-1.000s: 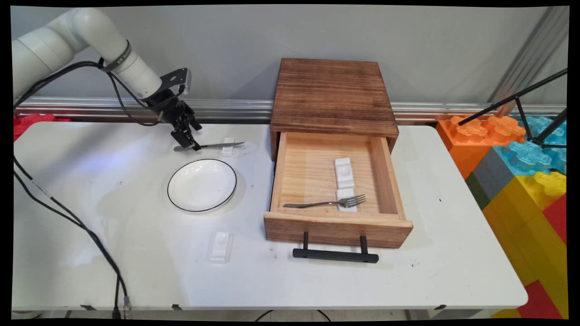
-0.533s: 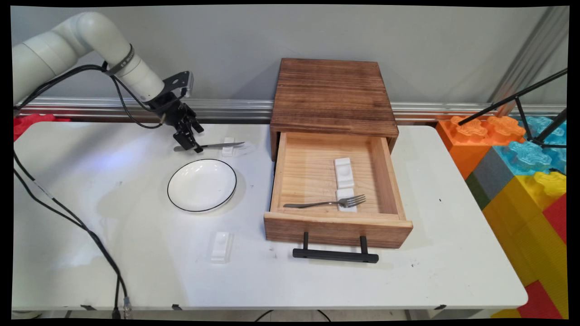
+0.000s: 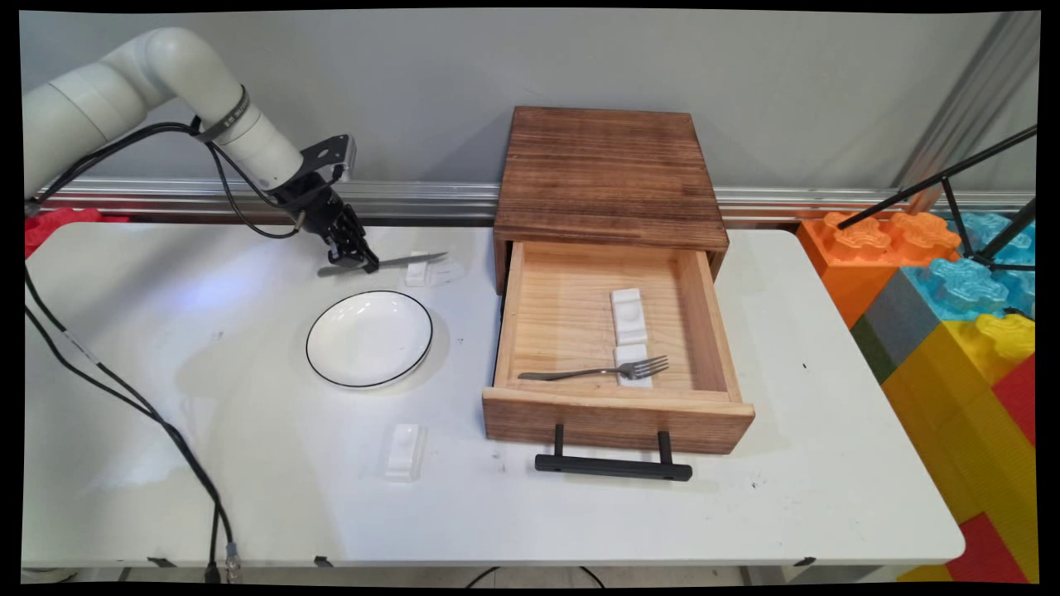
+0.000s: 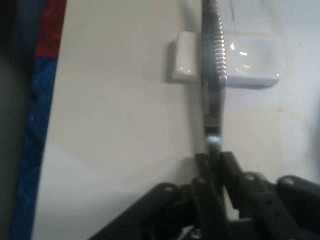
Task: Place the picked object into the drawer
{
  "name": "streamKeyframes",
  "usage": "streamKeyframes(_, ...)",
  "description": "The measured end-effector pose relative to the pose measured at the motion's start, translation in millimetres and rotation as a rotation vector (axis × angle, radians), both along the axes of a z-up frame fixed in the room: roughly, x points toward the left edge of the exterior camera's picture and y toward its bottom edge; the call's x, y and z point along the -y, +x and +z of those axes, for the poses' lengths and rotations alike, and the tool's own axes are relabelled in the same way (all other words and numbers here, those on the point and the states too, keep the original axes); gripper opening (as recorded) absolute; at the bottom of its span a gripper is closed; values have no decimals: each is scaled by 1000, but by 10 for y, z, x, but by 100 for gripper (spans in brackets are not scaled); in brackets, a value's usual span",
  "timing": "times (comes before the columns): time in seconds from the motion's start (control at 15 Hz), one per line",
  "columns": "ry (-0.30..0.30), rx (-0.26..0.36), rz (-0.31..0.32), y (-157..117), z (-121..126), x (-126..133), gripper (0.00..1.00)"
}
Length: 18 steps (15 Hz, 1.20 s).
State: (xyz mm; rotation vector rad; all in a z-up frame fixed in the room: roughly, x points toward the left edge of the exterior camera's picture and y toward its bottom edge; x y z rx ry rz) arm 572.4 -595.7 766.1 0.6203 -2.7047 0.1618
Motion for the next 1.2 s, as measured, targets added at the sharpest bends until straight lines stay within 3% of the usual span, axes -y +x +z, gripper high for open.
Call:
streamKeyframes(0.73, 20, -9, -7, -1, -2, -26, 0)
streamKeyframes(1.2, -2, -24, -33, -139, 234, -79, 0)
